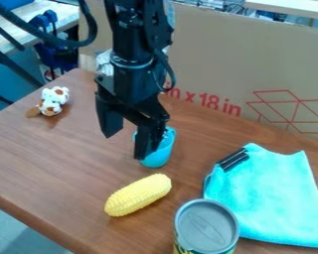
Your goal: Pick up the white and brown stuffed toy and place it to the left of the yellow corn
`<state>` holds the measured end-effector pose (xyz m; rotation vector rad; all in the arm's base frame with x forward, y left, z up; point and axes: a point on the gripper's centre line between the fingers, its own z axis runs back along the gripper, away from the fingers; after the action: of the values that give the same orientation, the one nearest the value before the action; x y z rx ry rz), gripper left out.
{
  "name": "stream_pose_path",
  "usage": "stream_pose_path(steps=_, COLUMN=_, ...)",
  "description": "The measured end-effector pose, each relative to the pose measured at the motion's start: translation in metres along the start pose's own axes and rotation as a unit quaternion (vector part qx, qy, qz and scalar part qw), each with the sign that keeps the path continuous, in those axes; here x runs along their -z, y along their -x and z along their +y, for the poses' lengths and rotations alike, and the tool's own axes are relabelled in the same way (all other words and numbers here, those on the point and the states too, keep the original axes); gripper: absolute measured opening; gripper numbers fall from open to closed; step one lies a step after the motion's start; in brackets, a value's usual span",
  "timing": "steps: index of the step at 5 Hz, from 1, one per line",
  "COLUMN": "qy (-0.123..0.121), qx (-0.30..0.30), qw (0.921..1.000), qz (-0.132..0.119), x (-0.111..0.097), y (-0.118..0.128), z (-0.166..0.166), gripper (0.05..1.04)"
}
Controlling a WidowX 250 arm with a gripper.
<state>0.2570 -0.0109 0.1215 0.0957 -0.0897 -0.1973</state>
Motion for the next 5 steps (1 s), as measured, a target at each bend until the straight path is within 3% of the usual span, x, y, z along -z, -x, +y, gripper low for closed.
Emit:
stream_pose_path(steps=1, qy=0.001, qx=0.0, qw=0.9999, qz=0.013, x=0.006, y=0.003, z=0.001, gripper=1.002)
stream_pose_path(steps=2, qy=0.007, qx=-0.04, qw=0.9989, qz=0.024, x=0.014, y=0.005, z=0.043, gripper=1.002)
stream_pose_path(steps=3, qy=0.027, qx=-0.092, qw=0.9953, qz=0.015, x=0.026, y=0.0, z=0.095, gripper=1.002)
stream_pose_path(steps=5, qy=0.05, qx=-0.163, qw=0.9844, qz=0.043, x=0.06, y=-0.026, z=0.172, gripper=1.002)
